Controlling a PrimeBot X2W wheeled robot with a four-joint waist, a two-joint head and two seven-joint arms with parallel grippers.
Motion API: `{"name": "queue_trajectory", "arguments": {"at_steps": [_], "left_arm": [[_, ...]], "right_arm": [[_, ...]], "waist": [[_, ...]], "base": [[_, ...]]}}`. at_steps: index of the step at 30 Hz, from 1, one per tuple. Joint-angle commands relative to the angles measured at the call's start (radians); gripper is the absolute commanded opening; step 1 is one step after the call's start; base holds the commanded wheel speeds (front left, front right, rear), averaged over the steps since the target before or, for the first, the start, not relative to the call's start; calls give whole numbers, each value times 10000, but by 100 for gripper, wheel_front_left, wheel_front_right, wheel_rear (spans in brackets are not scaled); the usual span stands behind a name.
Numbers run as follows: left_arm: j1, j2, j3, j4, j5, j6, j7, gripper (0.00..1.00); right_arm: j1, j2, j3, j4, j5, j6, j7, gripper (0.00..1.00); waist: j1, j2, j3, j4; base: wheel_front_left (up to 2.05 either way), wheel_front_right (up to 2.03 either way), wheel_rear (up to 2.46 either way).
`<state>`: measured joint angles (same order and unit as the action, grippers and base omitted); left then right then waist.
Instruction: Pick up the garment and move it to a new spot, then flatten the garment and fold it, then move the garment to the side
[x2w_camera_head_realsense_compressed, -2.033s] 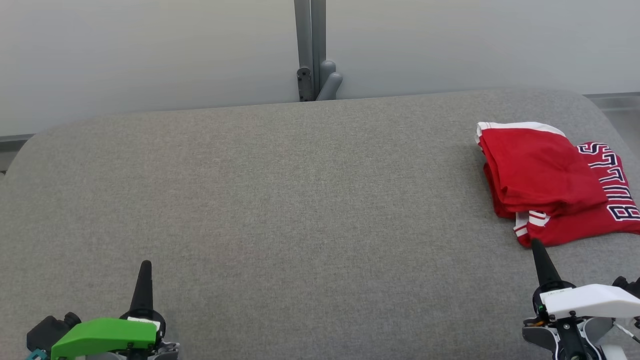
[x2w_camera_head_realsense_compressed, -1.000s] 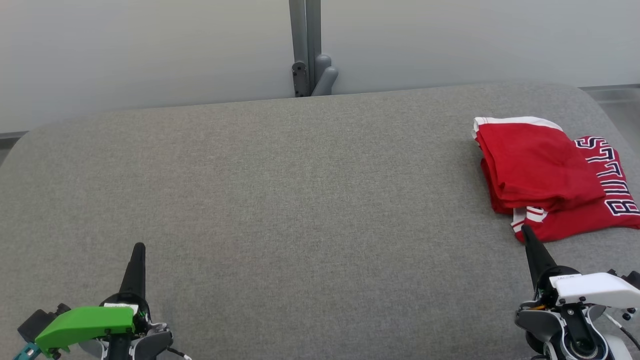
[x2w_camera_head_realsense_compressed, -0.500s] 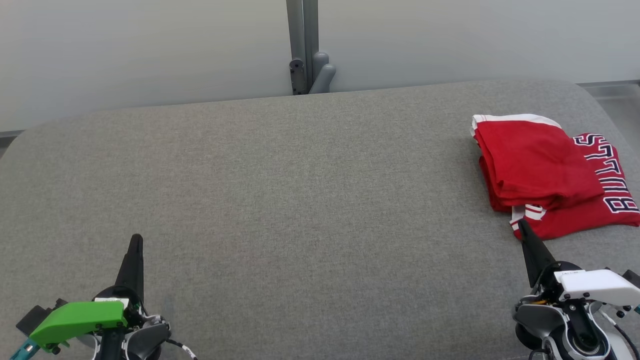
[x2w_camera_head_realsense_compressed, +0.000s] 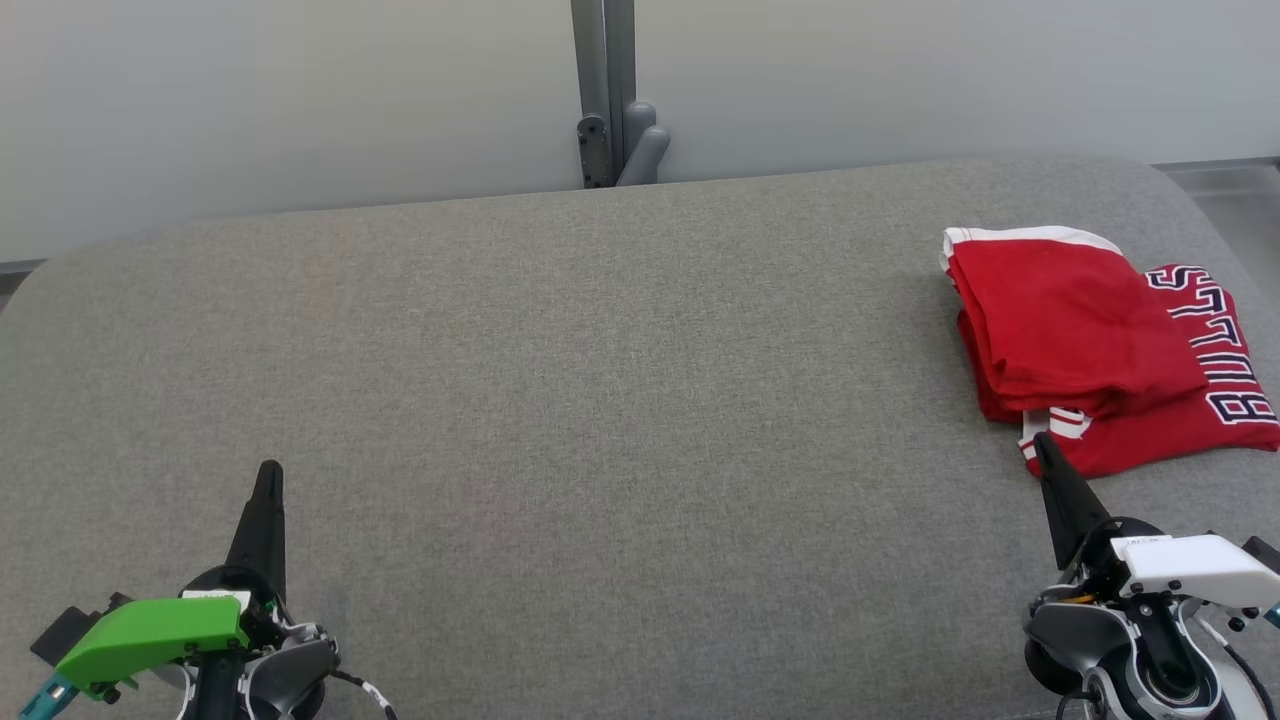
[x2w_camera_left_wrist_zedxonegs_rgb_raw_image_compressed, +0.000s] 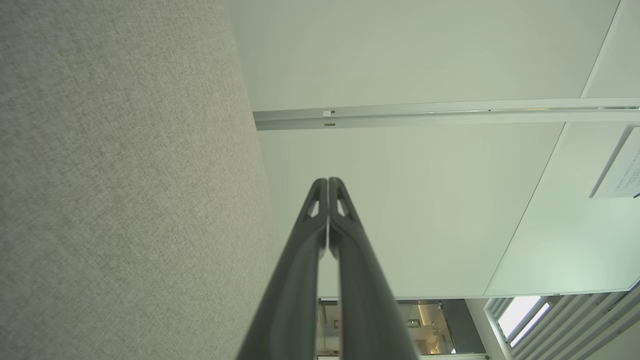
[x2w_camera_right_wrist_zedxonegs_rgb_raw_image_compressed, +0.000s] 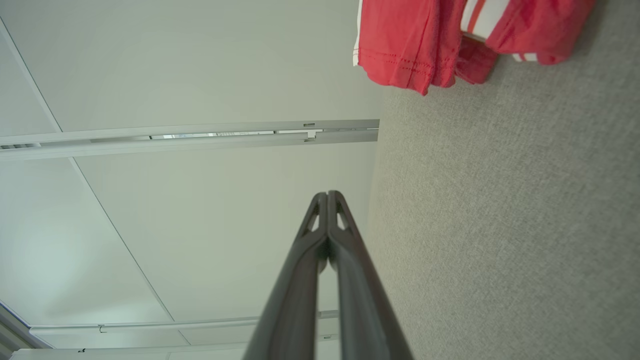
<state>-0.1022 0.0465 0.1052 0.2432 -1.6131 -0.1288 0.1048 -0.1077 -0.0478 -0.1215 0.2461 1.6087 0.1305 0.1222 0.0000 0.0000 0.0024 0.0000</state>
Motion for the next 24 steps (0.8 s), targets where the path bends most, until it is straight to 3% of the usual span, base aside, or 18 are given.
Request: {"name": "queue_trajectory", "arguments": {"at_steps": [1, 24], "left_arm": [[-107, 69, 41, -20, -20, -38, 52, 0], [-106, 69, 40, -22, -20, -38, 51, 0]], "right_arm": [[-72, -47, 1, 15, 57, 4, 45, 0], [-72, -47, 2, 14, 57, 4, 43, 0]], "waist": [[0, 0, -1, 0], [0, 0, -1, 0]], "base": [[0, 0, 0], [0, 0, 0]]}}
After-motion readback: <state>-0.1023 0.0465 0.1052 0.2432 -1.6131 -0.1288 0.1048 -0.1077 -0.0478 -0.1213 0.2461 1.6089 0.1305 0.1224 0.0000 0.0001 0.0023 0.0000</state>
